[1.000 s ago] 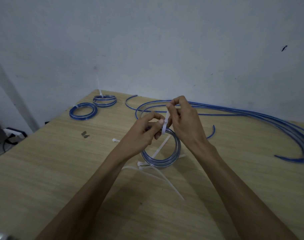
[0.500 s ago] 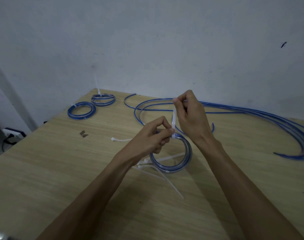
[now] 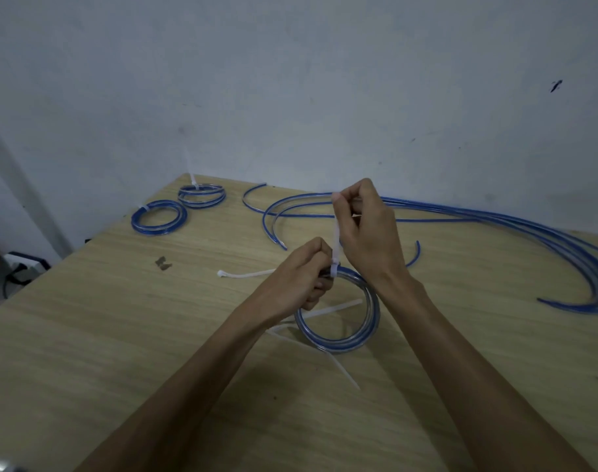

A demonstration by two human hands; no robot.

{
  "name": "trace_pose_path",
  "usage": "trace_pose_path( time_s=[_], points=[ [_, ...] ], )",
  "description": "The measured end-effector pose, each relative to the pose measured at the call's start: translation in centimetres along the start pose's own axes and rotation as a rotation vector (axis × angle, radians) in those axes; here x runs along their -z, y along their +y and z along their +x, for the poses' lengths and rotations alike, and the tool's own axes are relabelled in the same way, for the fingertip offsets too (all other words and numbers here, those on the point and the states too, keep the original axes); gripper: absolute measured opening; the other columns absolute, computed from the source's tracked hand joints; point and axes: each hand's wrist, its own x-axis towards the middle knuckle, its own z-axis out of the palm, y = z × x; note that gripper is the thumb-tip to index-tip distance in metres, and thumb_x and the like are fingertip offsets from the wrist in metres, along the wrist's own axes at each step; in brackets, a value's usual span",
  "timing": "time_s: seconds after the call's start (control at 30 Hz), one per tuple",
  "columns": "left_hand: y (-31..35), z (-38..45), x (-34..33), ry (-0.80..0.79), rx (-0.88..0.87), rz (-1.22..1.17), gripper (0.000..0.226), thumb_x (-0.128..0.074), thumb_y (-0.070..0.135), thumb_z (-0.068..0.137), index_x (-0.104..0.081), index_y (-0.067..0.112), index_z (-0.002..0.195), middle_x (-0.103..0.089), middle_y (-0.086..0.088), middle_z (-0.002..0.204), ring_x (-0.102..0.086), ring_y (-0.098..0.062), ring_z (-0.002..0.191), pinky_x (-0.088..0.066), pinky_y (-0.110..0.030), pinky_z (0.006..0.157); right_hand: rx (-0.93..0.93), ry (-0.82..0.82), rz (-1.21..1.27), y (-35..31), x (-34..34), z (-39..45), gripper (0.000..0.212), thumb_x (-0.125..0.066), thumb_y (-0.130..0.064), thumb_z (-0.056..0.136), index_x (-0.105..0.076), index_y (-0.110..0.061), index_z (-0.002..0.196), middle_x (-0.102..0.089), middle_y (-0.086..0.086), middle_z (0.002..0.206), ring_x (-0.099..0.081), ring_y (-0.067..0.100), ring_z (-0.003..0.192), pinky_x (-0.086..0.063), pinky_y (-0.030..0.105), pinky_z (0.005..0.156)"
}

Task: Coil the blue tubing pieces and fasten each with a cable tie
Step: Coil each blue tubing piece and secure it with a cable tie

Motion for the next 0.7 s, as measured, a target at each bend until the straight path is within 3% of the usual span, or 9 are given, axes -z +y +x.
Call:
trace_pose_path(
  time_s=[0.1, 0.2, 0.27, 0.4, 0.5, 0.6, 0.7],
  points=[
    [0.0, 0.0, 0.0, -0.002, -0.019, -0.009, 0.023, -0.037, 0.016, 0.105, -0.039, 0.014, 0.083, -0.028, 0.003, 0.060, -0.019, -0.011, 0.049, -0.015, -0.030, 0.049, -0.002, 0.001, -0.006, 0.2, 0.1, 0.1, 0.016, -0.053, -0.023, 0.105, -0.047, -0.016, 0.092, -0.053, -0.006, 0.062, -0.052, 0.020, 0.057, -0.039, 0.036, 0.052],
    [-0.3, 0.0, -0.3, 0.003, -0.094, 0.059, 0.035, -0.034, 0.036, 0.109, -0.043, 0.017, 0.081, -0.028, 0.004, 0.061, -0.020, -0.011, 0.051, -0.015, -0.033, 0.051, -0.030, -0.006, -0.019, 0.7, 0.2, 0.3, 0.016, -0.053, -0.023, 0.105, -0.048, -0.015, 0.092, -0.054, -0.009, 0.064, -0.049, 0.008, 0.056, -0.037, 0.026, 0.052],
    [-0.3, -0.1, -0.5, 0.012, -0.141, 0.113, 0.035, -0.035, 0.038, 0.108, -0.044, 0.012, 0.086, -0.028, 0.004, 0.062, -0.021, -0.010, 0.050, -0.017, -0.033, 0.049, -0.057, -0.025, -0.030, 1.0, 0.3, 0.5, 0.015, -0.052, -0.024, 0.105, -0.049, -0.014, 0.094, -0.054, -0.011, 0.067, -0.050, 0.003, 0.057, -0.035, 0.019, 0.051],
    [-0.2, -0.1, -0.8, -0.024, -0.159, 0.093, 0.032, -0.038, 0.028, 0.109, -0.035, 0.007, 0.084, -0.024, -0.001, 0.065, -0.020, -0.009, 0.050, -0.014, -0.035, 0.050, -0.149, -0.033, -0.025, 1.5, 0.5, 0.8, 0.014, -0.050, -0.022, 0.106, -0.048, -0.014, 0.094, -0.056, -0.007, 0.072, -0.050, 0.008, 0.060, -0.037, 0.023, 0.053],
    [-0.4, 0.1, -0.6, -0.051, -0.164, 0.107, 0.036, -0.039, 0.030, 0.108, -0.035, 0.003, 0.085, -0.021, -0.008, 0.070, -0.019, -0.011, 0.052, -0.015, -0.036, 0.051, -0.217, -0.039, -0.036, 2.3, 0.5, 0.8, 0.017, -0.049, -0.023, 0.106, -0.047, -0.013, 0.092, -0.054, -0.005, 0.071, -0.047, 0.005, 0.057, -0.033, 0.018, 0.050],
    [-1.2, 0.4, -0.4, -0.037, -0.156, 0.101, 0.038, -0.039, 0.031, 0.108, -0.042, -0.003, 0.089, -0.026, 0.000, 0.066, -0.020, -0.012, 0.053, -0.020, -0.032, 0.050, -0.284, -0.075, 0.021, 2.9, 0.4, 0.8, 0.019, -0.049, -0.027, 0.106, -0.048, -0.015, 0.091, -0.054, -0.005, 0.073, -0.048, 0.003, 0.059, -0.038, 0.020, 0.056],
    [-2.0, 0.9, -0.3, 0.016, -0.126, 0.047, 0.034, -0.039, 0.031, 0.108, -0.050, 0.005, 0.088, -0.027, 0.005, 0.063, -0.021, -0.011, 0.052, -0.023, -0.029, 0.050, -0.325, -0.092, 0.098, 2.7, 0.8, 0.9, 0.019, -0.049, -0.030, 0.106, -0.052, -0.015, 0.094, -0.060, 0.000, 0.082, -0.055, 0.012, 0.058, -0.046, 0.025, 0.055]
  ],
)
